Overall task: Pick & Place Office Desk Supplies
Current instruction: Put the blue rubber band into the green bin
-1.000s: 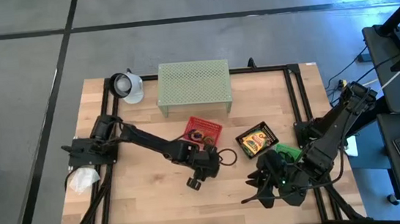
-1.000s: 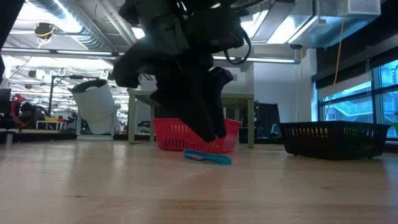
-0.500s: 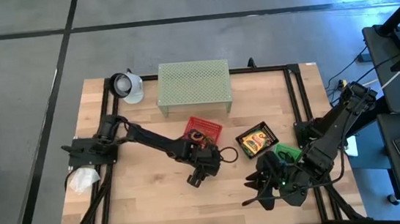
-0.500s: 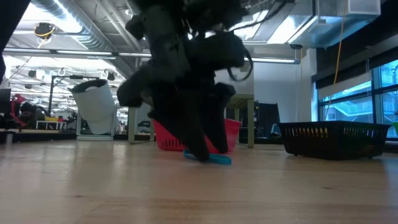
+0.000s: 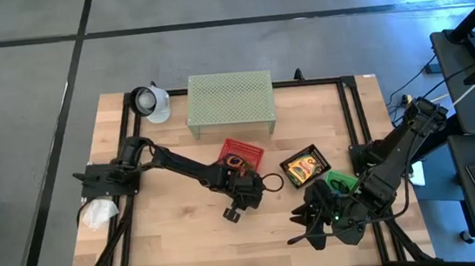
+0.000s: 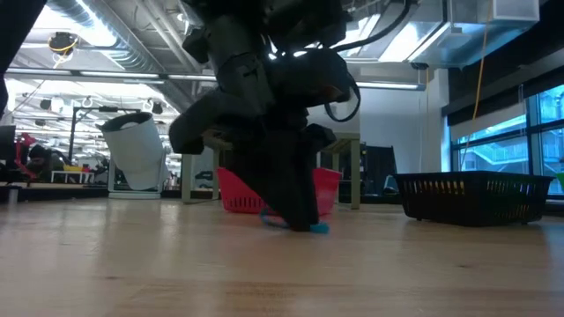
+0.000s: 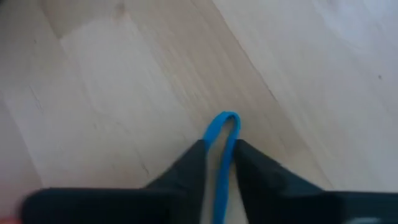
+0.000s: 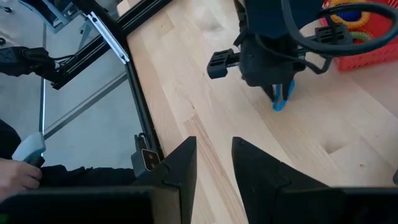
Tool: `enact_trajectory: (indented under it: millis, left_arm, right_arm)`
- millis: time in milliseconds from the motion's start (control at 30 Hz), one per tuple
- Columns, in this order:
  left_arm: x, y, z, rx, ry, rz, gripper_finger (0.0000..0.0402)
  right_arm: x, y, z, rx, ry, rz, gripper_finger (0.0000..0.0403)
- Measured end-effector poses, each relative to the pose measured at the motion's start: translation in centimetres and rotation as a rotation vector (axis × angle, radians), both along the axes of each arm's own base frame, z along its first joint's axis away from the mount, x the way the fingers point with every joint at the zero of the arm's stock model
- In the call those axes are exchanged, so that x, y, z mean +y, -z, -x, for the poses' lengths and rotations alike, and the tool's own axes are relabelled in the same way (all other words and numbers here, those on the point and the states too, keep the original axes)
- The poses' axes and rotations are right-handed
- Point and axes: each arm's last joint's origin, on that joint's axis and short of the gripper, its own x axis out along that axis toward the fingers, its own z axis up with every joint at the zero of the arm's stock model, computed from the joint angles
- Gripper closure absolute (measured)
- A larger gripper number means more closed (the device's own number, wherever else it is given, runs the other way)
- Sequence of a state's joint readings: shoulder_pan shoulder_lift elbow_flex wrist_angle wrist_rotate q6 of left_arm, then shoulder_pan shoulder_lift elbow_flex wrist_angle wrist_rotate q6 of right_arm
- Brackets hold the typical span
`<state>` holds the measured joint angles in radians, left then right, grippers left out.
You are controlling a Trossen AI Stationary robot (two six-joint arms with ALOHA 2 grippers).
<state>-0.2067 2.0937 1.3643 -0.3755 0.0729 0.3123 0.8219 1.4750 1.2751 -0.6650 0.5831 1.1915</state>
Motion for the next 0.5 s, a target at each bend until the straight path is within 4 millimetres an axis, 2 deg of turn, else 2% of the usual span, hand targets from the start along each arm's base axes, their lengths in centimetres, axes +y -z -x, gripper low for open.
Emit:
enact_trajectory:
  millis: [67,133,333,500]
  left_arm:
    - [0.0,0.1,0.0,-0.001,-0.006,-0.006,0.0369]
    - [0.1,0.6,-0.1,0.006,-0.020,-0.006,0.0391]
    - [0.0,0.8,-0.1,0.017,-0.059,-0.013,0.0399]
    - [0.0,-0.4,0.2,0.010,-0.070,0.009,0.0399]
  right_arm:
    - [0.0,0.0,0.0,-0.003,0.000,-0.002,0.0300]
    - [0.1,-0.1,-0.1,-0.010,-0.002,-0.008,0.0300]
    - [0.2,-0.2,-0.2,-0.025,-0.016,-0.006,0.0300]
    - [0.2,-0.2,-0.2,-0.027,-0.020,0.000,0.0300]
